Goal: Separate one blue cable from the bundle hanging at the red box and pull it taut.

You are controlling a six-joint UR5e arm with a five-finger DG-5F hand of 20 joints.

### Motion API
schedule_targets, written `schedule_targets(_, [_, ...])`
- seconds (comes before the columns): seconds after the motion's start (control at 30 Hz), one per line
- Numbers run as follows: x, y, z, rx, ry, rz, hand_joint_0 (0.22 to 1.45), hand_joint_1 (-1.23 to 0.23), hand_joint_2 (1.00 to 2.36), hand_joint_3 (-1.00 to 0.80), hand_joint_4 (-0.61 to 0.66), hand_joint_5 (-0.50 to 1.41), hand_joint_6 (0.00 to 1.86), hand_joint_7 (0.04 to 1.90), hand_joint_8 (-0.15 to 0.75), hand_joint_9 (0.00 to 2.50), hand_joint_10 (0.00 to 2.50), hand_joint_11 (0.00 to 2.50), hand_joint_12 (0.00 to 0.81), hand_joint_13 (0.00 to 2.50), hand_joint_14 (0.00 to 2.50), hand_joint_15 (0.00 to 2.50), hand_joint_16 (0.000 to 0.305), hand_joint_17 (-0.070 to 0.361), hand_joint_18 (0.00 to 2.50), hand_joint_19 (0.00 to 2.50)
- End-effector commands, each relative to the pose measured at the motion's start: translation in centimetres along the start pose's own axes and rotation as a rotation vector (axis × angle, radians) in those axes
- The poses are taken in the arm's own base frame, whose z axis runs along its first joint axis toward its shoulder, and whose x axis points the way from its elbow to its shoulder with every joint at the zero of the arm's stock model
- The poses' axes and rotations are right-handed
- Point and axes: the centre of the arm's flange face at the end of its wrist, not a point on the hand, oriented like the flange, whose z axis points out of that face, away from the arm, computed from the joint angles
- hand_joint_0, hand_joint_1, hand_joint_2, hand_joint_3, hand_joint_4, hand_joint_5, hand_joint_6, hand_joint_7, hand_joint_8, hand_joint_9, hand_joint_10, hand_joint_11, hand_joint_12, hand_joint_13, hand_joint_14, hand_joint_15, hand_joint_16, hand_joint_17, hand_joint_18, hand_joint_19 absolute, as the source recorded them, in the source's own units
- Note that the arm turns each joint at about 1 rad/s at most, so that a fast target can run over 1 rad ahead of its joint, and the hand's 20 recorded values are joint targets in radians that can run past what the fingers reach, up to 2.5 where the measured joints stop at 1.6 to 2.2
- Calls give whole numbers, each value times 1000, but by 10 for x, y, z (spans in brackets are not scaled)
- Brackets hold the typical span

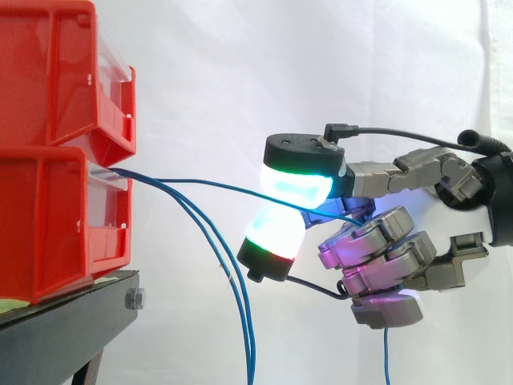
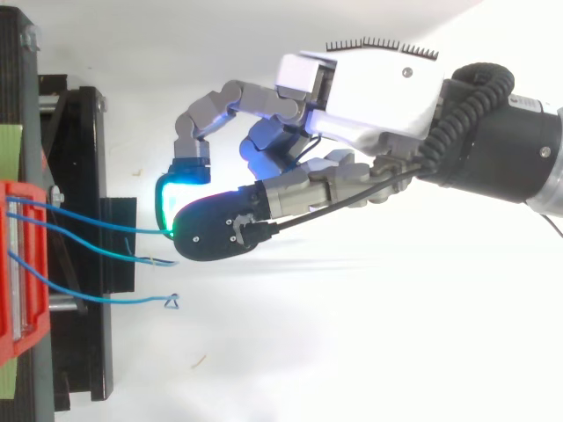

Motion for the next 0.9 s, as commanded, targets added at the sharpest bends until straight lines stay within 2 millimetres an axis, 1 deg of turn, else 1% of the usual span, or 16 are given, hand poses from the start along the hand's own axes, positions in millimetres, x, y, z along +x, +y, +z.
schedule_targets(0.0, [0, 0, 0, 0, 0, 0, 632, -712, 1009, -344, 69, -194, 889, 1013, 280, 878, 1805, 1336, 333, 1054, 2010, 1412, 39, 87, 1215, 1292])
schedule_targets(0.23, [0, -1, 0, 3, 0, -1, 641, -681, 1003, -451, 76, -201, 893, 989, 273, 860, 1826, 1306, 333, 1049, 1997, 1408, 39, 88, 1210, 1275])
schedule_targets(0.3, [1, -1, 0, 2, 0, -1, 639, -674, 1003, -455, 74, -201, 894, 979, 279, 862, 1826, 1302, 331, 1050, 2003, 1380, 39, 87, 1209, 1275])
schedule_targets(0.37, [0, -1, 0, 4, 1, -1, 637, -669, 1003, -460, 73, -200, 895, 981, 279, 861, 1827, 1305, 325, 1051, 1987, 1412, 39, 87, 1210, 1269])
schedule_targets(0.47, [1, -1, 0, 4, 1, -2, 621, -617, 1000, -496, 78, -196, 894, 979, 282, 868, 1822, 1289, 326, 1052, 1988, 1403, 38, 87, 1209, 1274])
schedule_targets(0.5, [1, -1, 0, 2, 0, -1, 616, -596, 1000, -500, 80, -194, 892, 982, 287, 870, 1810, 1319, 327, 1055, 1983, 1417, 39, 87, 1208, 1271])
schedule_targets(0.53, [1, -1, 0, 4, 1, -2, 615, -590, 1000, -500, 79, -193, 891, 986, 281, 872, 1815, 1282, 333, 1056, 1986, 1404, 39, 87, 1208, 1272])
schedule_targets(0.73, [1, -1, 0, 4, 1, -2, 619, -599, 1001, -487, 80, -191, 890, 992, 285, 877, 1796, 1299, 332, 1059, 1985, 1392, 38, 86, 1207, 1271])
schedule_targets(0.87, [1, -1, 0, 4, 1, -2, 612, -646, 1001, -487, 86, -192, 889, 1005, 281, 875, 1790, 1312, 330, 1059, 1975, 1411, 39, 87, 1206, 1273])
